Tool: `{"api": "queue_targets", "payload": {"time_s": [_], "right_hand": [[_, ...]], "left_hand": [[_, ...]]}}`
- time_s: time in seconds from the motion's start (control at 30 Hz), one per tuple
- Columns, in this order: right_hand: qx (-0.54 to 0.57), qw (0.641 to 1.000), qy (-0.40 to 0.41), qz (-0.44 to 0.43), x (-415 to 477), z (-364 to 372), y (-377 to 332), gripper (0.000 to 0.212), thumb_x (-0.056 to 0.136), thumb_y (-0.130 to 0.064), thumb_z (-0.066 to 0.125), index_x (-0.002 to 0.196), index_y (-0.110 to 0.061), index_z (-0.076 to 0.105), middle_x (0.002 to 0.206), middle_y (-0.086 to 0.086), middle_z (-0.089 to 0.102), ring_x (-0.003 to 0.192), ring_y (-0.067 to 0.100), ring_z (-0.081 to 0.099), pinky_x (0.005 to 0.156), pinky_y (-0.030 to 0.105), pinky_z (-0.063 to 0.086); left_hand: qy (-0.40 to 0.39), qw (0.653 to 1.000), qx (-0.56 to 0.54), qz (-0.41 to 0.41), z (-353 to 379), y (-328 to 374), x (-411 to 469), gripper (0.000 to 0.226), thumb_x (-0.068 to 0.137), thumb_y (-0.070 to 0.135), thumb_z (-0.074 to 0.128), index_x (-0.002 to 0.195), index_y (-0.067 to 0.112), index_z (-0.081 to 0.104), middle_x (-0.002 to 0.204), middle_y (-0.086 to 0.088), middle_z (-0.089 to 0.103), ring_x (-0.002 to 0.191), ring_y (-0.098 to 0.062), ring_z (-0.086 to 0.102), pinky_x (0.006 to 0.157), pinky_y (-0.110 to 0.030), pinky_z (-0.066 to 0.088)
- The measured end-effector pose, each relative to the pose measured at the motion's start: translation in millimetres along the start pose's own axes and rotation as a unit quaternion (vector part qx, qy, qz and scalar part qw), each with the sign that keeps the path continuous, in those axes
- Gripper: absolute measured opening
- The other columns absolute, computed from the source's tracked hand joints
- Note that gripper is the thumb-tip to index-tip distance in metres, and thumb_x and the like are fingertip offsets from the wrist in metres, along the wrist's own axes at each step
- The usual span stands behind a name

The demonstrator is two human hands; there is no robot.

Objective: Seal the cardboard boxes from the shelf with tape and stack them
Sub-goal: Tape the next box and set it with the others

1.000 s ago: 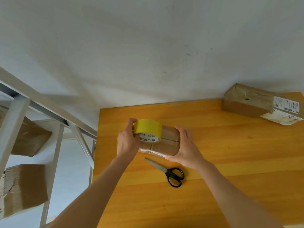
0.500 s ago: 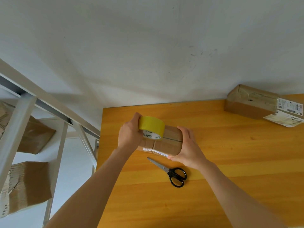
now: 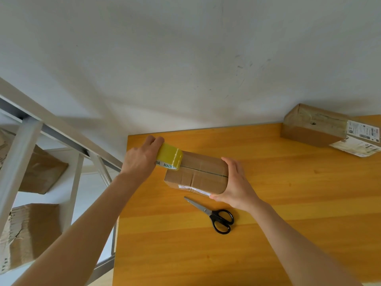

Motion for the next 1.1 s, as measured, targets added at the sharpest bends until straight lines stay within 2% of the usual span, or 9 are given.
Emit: {"api": "queue_targets", "payload": {"time_s": [0.1, 0.17, 0.37, 0.53, 0.63, 0.9, 1.0, 1.1], "right_hand": [[-0.005, 1.000, -0.002, -0.001, 0.5, 0.1, -1.6, 0.120, 0.054, -0.046, 0.091, 0.145, -0.031, 0.014, 0.136, -0.018, 0.018, 0.127, 0.010, 0.033, 0.100, 0.037, 0.046], [-0.011, 1.000, -0.003, -0.004, 0.8, -0.2, -1.7, 0.120, 0.054, -0.046, 0.091, 0.145, -0.032, 0.013, 0.136, -0.018, 0.017, 0.126, 0.010, 0.033, 0.099, 0.036, 0.046], [-0.016, 1.000, -0.014, -0.011, 1.1, -0.5, 0.2, 0.119, 0.055, -0.043, 0.091, 0.143, -0.037, 0.012, 0.134, -0.020, 0.016, 0.125, 0.010, 0.032, 0.098, 0.035, 0.045], [-0.018, 1.000, -0.011, -0.012, 2.4, 0.2, -0.1, 0.120, 0.054, -0.044, 0.091, 0.144, -0.036, 0.012, 0.135, -0.019, 0.017, 0.127, 0.011, 0.033, 0.100, 0.035, 0.045], [-0.020, 1.000, -0.013, -0.011, 2.5, 0.3, 0.4, 0.120, 0.055, -0.044, 0.091, 0.144, -0.037, 0.011, 0.137, -0.018, 0.017, 0.127, 0.011, 0.033, 0.100, 0.036, 0.045], [-0.024, 0.999, -0.015, -0.014, 1.8, -1.0, -0.9, 0.119, 0.056, -0.044, 0.090, 0.144, -0.036, 0.012, 0.138, -0.017, 0.017, 0.126, 0.011, 0.034, 0.099, 0.034, 0.047], [-0.026, 0.999, -0.017, -0.010, 1.7, -1.4, -1.1, 0.119, 0.056, -0.044, 0.090, 0.145, -0.035, 0.012, 0.139, -0.016, 0.018, 0.126, 0.011, 0.035, 0.098, 0.034, 0.047], [-0.026, 1.000, -0.017, -0.006, 2.0, -1.5, -1.0, 0.119, 0.056, -0.044, 0.090, 0.145, -0.036, 0.011, 0.140, -0.016, 0.018, 0.126, 0.010, 0.034, 0.098, 0.033, 0.047]], "left_hand": [[-0.026, 0.997, 0.051, 0.050, 4.1, 6.2, -3.4, 0.068, 0.057, -0.009, 0.084, 0.110, 0.008, 0.044, 0.093, -0.019, 0.060, 0.043, -0.030, 0.052, 0.036, -0.025, 0.039], [-0.034, 0.996, 0.060, 0.058, 5.0, 4.0, -4.4, 0.074, 0.056, -0.010, 0.084, 0.109, 0.011, 0.037, 0.093, -0.020, 0.058, 0.043, -0.029, 0.050, 0.035, -0.028, 0.042], [-0.063, 0.988, 0.133, 0.044, 4.6, -21.8, -3.9, 0.063, 0.047, -0.013, 0.084, 0.103, 0.003, 0.061, 0.080, -0.020, 0.053, 0.043, -0.029, 0.051, 0.038, -0.031, 0.041], [-0.121, 0.978, 0.169, 0.005, 26.6, -37.1, -5.9, 0.057, 0.079, 0.011, 0.072, 0.127, 0.018, 0.043, 0.099, -0.008, 0.048, 0.058, -0.015, 0.041, 0.051, -0.028, 0.035], [-0.138, 0.972, 0.192, 0.009, 32.5, -42.2, -6.1, 0.061, 0.083, 0.020, 0.070, 0.132, 0.024, 0.034, 0.105, -0.004, 0.048, 0.060, -0.011, 0.040, 0.052, -0.025, 0.034], [-0.175, 0.965, 0.196, 0.012, 47.6, -45.9, -9.5, 0.062, 0.086, 0.021, 0.068, 0.135, 0.024, 0.030, 0.106, -0.002, 0.047, 0.057, -0.009, 0.041, 0.052, -0.022, 0.035], [-0.157, 0.973, 0.169, 0.017, 49.2, -44.8, -11.3, 0.062, 0.080, 0.015, 0.073, 0.132, 0.019, 0.040, 0.100, -0.006, 0.050, 0.052, -0.011, 0.039, 0.047, -0.024, 0.033], [-0.103, 0.984, 0.136, 0.041, 43.1, -39.2, -11.7, 0.065, 0.058, -0.001, 0.085, 0.117, 0.009, 0.059, 0.083, -0.012, 0.053, 0.043, -0.012, 0.030, 0.041, -0.021, 0.029]]}}
Point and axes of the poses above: each hand's wrist, its own x-axis towards the middle knuckle, its own z-axis out of the palm, y = z × x, the point moved 8 cm from there along x, towards the middle knuckle
